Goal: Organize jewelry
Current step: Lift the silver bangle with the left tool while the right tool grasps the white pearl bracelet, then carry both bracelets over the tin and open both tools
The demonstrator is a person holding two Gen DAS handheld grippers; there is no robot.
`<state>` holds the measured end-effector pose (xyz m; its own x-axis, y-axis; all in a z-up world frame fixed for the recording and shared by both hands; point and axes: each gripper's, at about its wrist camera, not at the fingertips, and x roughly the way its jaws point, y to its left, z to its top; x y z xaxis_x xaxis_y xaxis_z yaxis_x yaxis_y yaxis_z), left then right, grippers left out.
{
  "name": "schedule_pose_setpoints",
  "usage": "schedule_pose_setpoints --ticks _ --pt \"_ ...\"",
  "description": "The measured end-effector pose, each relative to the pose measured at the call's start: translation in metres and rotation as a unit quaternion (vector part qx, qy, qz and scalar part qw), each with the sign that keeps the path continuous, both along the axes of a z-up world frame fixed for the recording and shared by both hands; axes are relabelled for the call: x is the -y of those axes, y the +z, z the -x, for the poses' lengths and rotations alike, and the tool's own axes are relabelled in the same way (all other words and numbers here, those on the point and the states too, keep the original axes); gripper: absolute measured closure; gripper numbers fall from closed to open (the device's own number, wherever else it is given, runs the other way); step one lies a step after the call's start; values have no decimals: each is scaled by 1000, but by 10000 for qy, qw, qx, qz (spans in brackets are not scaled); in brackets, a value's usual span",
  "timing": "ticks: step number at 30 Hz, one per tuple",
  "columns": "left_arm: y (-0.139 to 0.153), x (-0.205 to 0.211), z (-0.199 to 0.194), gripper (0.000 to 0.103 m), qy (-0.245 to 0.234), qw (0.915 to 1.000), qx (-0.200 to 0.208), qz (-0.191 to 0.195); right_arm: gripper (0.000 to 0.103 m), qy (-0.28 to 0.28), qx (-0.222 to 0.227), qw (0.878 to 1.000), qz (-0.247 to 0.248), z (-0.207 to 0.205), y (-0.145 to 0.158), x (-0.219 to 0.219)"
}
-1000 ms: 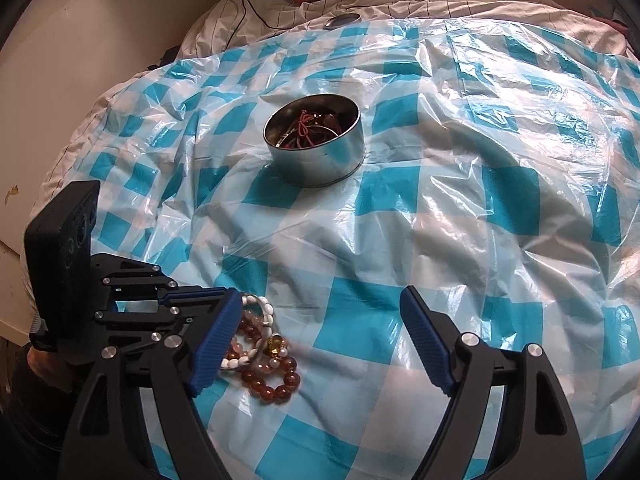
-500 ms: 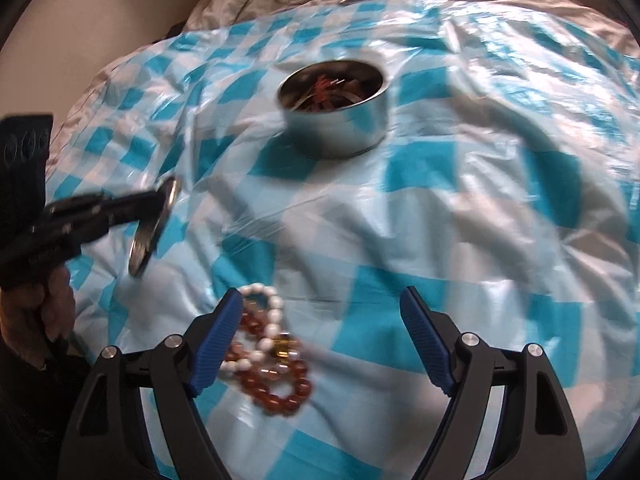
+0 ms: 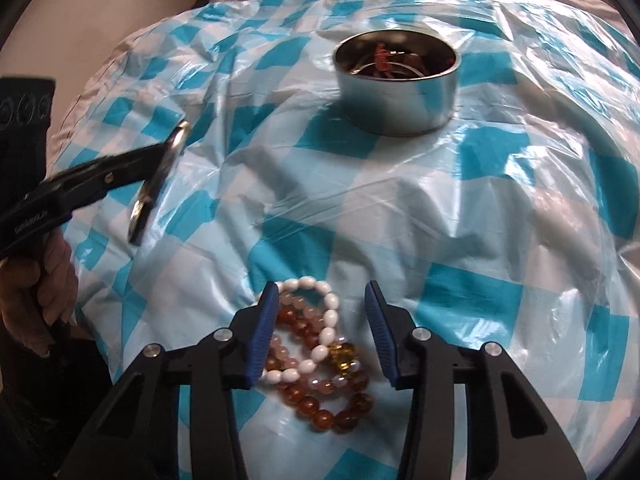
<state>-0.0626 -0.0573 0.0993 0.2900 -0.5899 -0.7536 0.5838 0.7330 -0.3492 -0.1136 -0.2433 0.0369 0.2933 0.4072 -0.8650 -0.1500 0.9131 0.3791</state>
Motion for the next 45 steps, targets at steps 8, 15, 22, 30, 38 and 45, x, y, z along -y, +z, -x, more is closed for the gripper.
schedule_pose_setpoints --ticks 8,15,22,30,38,45 --pt "-1 2 -1 100 0 10000 -6 -11 95 87 82 9997 -196 3 0 -5" --pt "-1 4 -1 100 3 10000 2 -3 95 -161 440 9952 -855 5 26 14" --pt "-1 7 -3 100 -3 10000 2 -4 95 -264 641 9876 -1407 8 47 28" --pt "7 20 -7 100 0 10000 53 47 95 -766 983 9741 -1886 9 75 65" --pt "17 42 -22 100 78 9996 76 262 95 -1411 1366 9532 -2297 -3 96 110" --pt "17 59 -38 100 198 9991 83 361 95 -1564 1556 9427 -2503 -18 97 120"
